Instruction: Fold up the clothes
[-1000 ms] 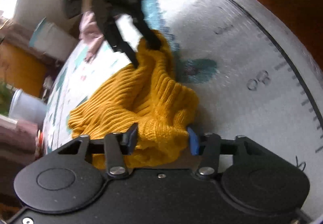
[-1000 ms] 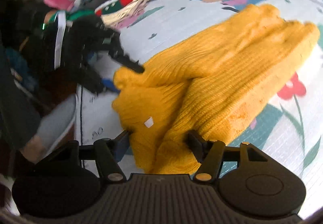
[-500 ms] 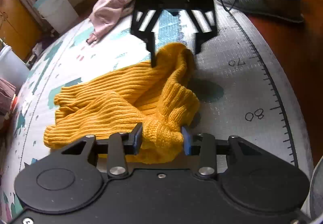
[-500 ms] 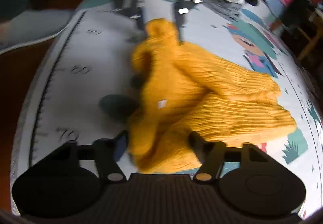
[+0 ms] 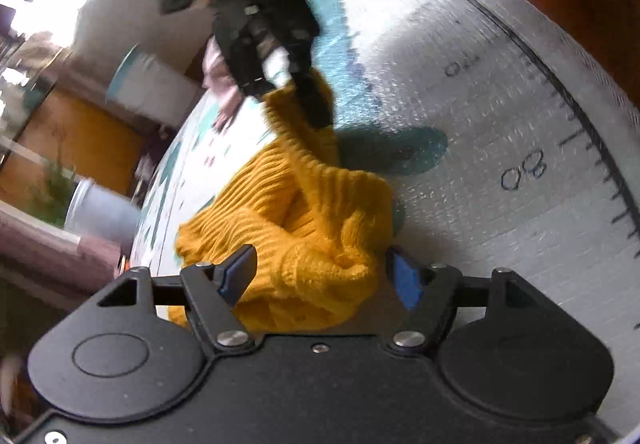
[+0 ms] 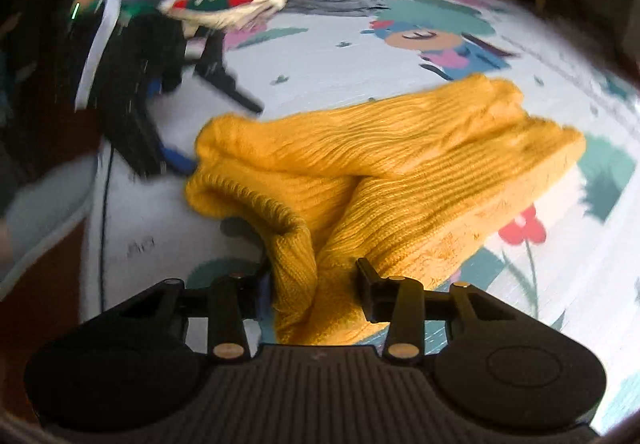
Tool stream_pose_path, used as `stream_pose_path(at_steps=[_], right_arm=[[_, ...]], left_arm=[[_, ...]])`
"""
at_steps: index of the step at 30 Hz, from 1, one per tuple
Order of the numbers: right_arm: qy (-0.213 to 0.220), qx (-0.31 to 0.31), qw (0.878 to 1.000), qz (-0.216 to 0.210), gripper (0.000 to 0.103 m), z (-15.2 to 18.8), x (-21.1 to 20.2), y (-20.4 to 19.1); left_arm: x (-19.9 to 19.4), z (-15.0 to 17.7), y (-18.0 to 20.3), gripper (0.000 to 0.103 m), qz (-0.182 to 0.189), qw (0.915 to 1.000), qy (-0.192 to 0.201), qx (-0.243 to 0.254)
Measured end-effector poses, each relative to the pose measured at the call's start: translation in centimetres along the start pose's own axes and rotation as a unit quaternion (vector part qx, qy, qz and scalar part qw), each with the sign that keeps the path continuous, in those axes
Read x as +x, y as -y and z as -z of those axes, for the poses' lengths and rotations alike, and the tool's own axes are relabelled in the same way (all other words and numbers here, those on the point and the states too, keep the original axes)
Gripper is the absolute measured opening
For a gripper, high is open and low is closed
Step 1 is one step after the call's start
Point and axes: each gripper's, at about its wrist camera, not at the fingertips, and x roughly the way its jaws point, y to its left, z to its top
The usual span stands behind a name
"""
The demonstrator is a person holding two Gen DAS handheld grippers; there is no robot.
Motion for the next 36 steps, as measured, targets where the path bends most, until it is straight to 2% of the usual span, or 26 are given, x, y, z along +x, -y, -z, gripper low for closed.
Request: stream_pose_path(at_steps=[3, 5, 9, 10, 11, 14, 15, 16, 18, 21, 23, 24, 28, 30, 33, 36], right_arm=[[0.008, 0.077, 0.997, -0.030, 0.043, 0.1, -0.6, 1.8], [0.006, 0.085, 0.996, -0.040, 0.043, 0.2, -0.5, 2.1], [0.008, 0.125, 0.990, -0.059, 0.043, 0.4, -0.3, 2.9], [0.008, 0.118, 0.991, -0.058, 0.043, 0.3, -0.3, 2.7], [0.007, 0.105, 0.993, -0.055, 0.043, 0.3, -0.3, 2.3], [0.000, 0.014, 1.000, -0.018, 0.047, 0.0, -0.5, 0.0], [-0.002, -0.026, 1.000, -0.001, 0.058, 0.0, -0.6, -1.0], [-0.003, -0.075, 0.997, 0.022, 0.073, 0.2, -0.7, -2.2], [0.003, -0.191, 0.979, 0.074, 0.083, 1.3, -0.8, -4.9], [-0.010, -0.289, 0.953, 0.093, 0.083, 3.2, -0.2, -7.0], [-0.013, -0.312, 0.944, 0.105, 0.080, 3.8, 0.5, -7.6], [-0.012, -0.306, 0.945, 0.113, 0.076, 3.8, 0.8, -7.7], [-0.016, -0.265, 0.957, 0.118, 0.052, 2.9, 1.7, -6.8], [-0.020, -0.247, 0.963, 0.111, 0.045, 2.7, 1.7, -6.1], [-0.040, -0.224, 0.970, 0.081, 0.039, 2.2, 1.4, -5.6], [-0.087, -0.208, 0.974, 0.015, 0.038, 0.8, 0.6, -5.7]], left_arm=[[1.0, 0.8, -0.3, 0.071, -0.006, 0.9990, -0.004, 0.043], [1.3, 1.3, -0.4, 0.071, -0.012, 0.9976, -0.002, 0.068], [1.6, 0.9, -1.2, 0.066, -0.015, 0.9985, 0.011, 0.052], [1.7, 0.6, -1.4, 0.057, -0.007, 0.9993, 0.010, 0.035], [1.7, 0.4, -1.7, 0.041, 0.005, 0.9999, 0.005, 0.014], [1.8, 0.4, -3.1, 0.034, 0.026, 0.9987, -0.005, -0.044], [1.7, 0.5, -3.6, 0.033, 0.030, 0.9980, -0.006, -0.055], [1.5, 0.5, -4.2, 0.032, 0.035, 0.9968, -0.005, -0.072], [1.4, 0.7, -5.5, 0.032, 0.046, 0.9923, -0.002, -0.115], [1.4, 0.7, -7.2, 0.031, 0.056, 0.9839, 0.003, -0.169], [1.7, 0.7, -7.9, 0.031, 0.062, 0.9794, 0.005, -0.192], [1.8, 0.6, -8.1, 0.031, 0.065, 0.9775, 0.006, -0.201], [1.7, 0.6, -7.2, 0.031, 0.073, 0.9797, -0.001, -0.187], [1.1, 0.4, -6.3, 0.030, 0.079, 0.9836, -0.007, -0.162], [0.6, 0.0, -5.7, 0.029, 0.111, 0.9852, -0.010, -0.131], [-0.3, -0.9, -5.9, 0.028, 0.181, 0.9765, -0.004, -0.116]])
